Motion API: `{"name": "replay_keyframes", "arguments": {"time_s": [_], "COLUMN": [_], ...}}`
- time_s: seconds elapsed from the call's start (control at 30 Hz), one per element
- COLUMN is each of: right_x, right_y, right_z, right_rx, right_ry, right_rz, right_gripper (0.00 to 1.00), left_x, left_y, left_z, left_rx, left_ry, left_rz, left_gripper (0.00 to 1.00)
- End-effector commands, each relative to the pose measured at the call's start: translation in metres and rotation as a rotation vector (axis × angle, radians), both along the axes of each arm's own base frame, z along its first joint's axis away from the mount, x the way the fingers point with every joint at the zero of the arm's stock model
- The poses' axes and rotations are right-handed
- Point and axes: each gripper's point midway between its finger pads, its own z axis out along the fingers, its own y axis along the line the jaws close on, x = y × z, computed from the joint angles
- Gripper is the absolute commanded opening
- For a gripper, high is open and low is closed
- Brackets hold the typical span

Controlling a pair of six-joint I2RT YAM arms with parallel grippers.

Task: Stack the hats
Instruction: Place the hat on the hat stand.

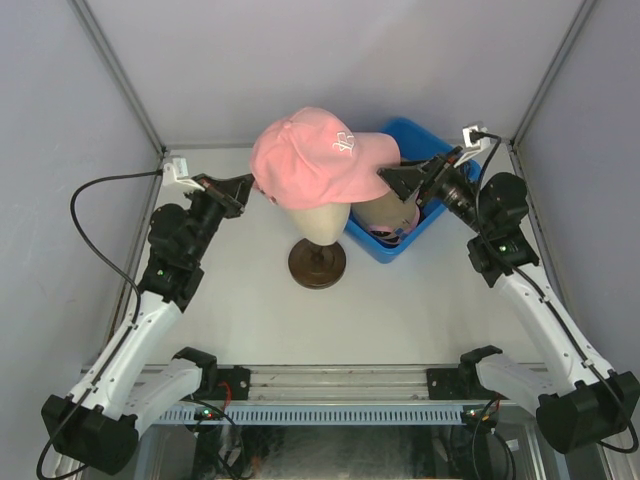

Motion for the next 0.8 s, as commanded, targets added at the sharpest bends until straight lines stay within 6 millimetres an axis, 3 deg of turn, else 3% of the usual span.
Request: {"name": "replay_keyframes", "arguments": {"time_s": [0.0, 0.2, 0.23, 0.27, 0.33, 0.37, 0.43, 0.5, 0.53, 0.67, 0.77], "right_x": [-0.002, 0.001, -0.001, -0.002, -0.003, -0.004, -0.006, -0.008, -0.009, -0.012, -0.010], "right_y": [-0.009, -0.041, -0.045, -0.051, -0.063, -0.066, -0.071, -0.071, -0.069, -0.052, -0.039], "right_z": [0.017, 0.006, 0.007, 0.005, 0.001, 0.000, 0.000, 0.000, 0.001, 0.008, 0.010], "right_rx": [0.019, 0.015, 0.090, 0.092, 0.057, 0.048, 0.044, 0.046, 0.050, 0.091, 0.121], "right_ry": [-0.003, 0.082, 0.154, 0.165, 0.166, 0.168, 0.166, 0.168, 0.168, 0.154, 0.162], "right_rz": [-0.047, -0.220, -0.244, -0.280, -0.338, -0.354, -0.370, -0.368, -0.356, -0.253, -0.181], "right_gripper": [0.72, 0.72, 0.89, 0.91, 0.85, 0.73, 0.06, 0.00, 0.00, 0.56, 0.77], "left_x": [0.000, -0.001, -0.001, -0.001, 0.000, 0.000, 0.001, 0.001, 0.001, 0.001, 0.001], "left_y": [0.003, 0.004, 0.004, 0.004, 0.005, 0.005, 0.004, 0.003, 0.003, 0.003, 0.003], "left_z": [0.010, 0.009, 0.010, 0.011, 0.010, 0.011, 0.010, 0.009, 0.009, 0.009, 0.011], "left_rx": [-0.007, 0.002, 0.002, 0.002, 0.004, 0.003, 0.004, 0.001, 0.001, 0.001, 0.002], "left_ry": [-0.024, -0.023, -0.024, -0.028, -0.025, -0.026, -0.023, -0.019, -0.020, -0.020, -0.024], "left_rz": [0.011, 0.016, 0.017, 0.018, 0.020, 0.020, 0.017, 0.016, 0.017, 0.014, 0.011], "left_gripper": [0.00, 0.00, 0.00, 0.00, 0.00, 0.00, 0.00, 0.00, 0.00, 0.00, 0.00]}}
